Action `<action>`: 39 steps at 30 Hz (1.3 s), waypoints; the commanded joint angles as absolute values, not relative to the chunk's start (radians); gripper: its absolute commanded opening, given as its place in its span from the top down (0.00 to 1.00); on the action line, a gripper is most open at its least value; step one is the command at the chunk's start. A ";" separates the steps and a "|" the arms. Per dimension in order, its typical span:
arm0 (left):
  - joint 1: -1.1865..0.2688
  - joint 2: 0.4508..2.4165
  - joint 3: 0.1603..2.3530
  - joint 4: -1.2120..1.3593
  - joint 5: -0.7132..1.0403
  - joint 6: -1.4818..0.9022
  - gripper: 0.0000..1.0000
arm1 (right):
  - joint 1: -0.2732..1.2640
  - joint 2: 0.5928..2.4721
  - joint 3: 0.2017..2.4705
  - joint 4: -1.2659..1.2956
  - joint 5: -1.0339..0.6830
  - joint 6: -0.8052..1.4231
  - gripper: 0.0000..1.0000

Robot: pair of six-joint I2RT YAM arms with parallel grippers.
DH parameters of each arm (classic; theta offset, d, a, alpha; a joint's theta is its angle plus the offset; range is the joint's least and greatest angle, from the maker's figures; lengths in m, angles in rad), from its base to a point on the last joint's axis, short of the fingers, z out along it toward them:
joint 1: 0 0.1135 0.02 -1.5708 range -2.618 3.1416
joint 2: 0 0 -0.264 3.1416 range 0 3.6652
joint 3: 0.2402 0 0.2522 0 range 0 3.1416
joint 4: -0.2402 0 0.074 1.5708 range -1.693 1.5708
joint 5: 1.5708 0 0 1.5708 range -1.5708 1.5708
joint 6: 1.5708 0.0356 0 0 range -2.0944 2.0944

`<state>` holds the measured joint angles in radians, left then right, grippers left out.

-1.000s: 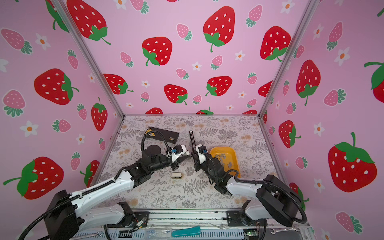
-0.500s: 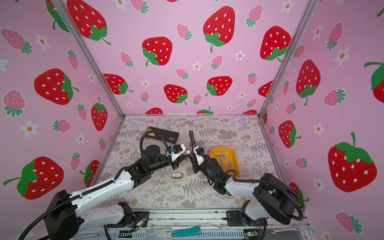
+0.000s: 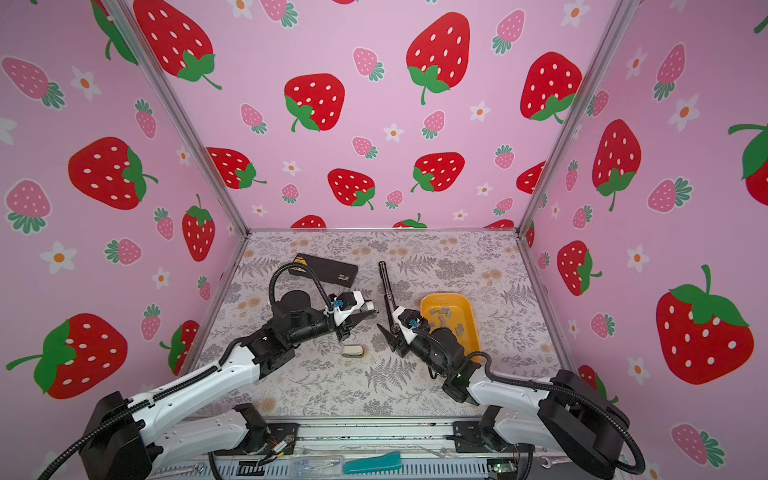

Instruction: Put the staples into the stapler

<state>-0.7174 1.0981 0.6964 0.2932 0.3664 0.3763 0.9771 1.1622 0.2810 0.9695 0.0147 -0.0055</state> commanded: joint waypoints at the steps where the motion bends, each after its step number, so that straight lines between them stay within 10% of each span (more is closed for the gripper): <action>1: -0.712 1.083 0.698 0.293 0.428 0.412 1.00 | 0.978 1.139 0.272 0.958 -0.089 -0.094 0.27; 17: -0.712 1.062 0.705 0.198 0.631 0.503 1.00 | 0.978 1.194 0.332 0.922 -0.295 -0.127 0.27; 39: -0.712 1.066 0.719 0.116 0.741 0.570 1.00 | 0.978 1.197 0.349 0.948 -0.425 -0.113 0.62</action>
<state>-0.7170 1.0653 0.6964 0.1291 0.7036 0.5385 0.9771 1.1957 0.3244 0.9203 -0.3950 -0.1047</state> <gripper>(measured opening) 0.249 0.393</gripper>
